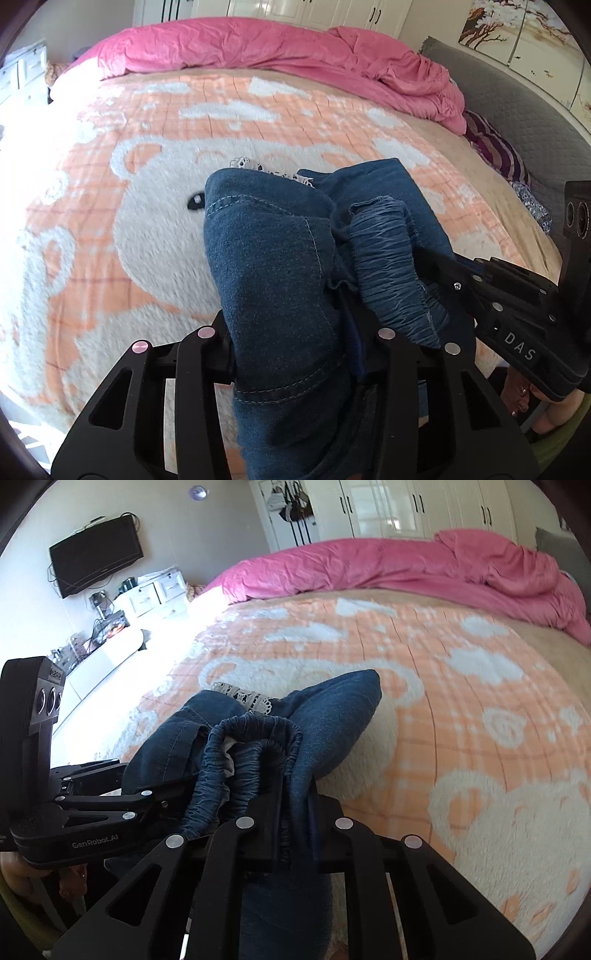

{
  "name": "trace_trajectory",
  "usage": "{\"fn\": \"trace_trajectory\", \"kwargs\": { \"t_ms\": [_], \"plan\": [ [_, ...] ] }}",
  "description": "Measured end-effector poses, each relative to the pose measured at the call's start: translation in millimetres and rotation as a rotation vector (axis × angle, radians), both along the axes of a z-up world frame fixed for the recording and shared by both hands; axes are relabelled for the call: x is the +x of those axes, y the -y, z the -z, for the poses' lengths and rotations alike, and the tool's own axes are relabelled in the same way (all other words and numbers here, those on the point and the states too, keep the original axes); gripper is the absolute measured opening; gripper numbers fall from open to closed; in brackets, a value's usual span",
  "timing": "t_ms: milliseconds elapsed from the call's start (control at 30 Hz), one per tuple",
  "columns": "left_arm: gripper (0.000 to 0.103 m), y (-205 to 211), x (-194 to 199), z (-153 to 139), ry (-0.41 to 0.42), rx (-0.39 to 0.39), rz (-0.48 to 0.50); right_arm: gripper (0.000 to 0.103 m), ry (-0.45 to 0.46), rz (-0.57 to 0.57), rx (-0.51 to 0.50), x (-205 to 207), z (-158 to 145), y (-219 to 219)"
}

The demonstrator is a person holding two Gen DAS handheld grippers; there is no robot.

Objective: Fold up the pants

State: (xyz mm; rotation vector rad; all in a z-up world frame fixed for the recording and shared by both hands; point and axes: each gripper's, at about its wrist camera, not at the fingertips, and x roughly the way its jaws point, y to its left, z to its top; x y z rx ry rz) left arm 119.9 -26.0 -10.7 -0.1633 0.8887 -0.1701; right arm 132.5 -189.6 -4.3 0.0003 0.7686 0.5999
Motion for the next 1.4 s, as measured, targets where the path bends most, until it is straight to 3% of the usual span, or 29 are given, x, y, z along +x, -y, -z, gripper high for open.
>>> {"fn": "trace_trajectory", "kwargs": {
  "t_ms": [267, 533, 767, 1167, 1300, 1333, 1400],
  "plan": [
    [0.035, -14, 40, -39, 0.071, 0.057, -0.023, 0.011, 0.078, -0.016, 0.002, 44, -31, -21],
    [0.035, -27, 84, -50, 0.093, 0.085, -0.043, 0.011, 0.082, -0.008, -0.006, 94, -36, -42],
    [0.035, -39, 115, -33, 0.073, 0.074, -0.062, 0.011, 0.04, 0.002, -0.018, 127, -19, -56],
    [0.037, -44, 141, 18, -0.011, 0.076, -0.059, 0.011, -0.1, 0.048, -0.071, 160, 41, -58],
    [0.045, -48, 142, 27, -0.03, 0.074, -0.065, 0.017, -0.141, 0.074, -0.073, 166, 53, -52],
    [0.047, -49, 141, 28, -0.029, 0.079, -0.065, 0.026, -0.148, 0.083, -0.086, 167, 56, -51],
    [0.053, -49, 140, 32, -0.03, 0.093, -0.066, 0.032, -0.15, 0.092, -0.102, 168, 58, -49]
  ]
}}
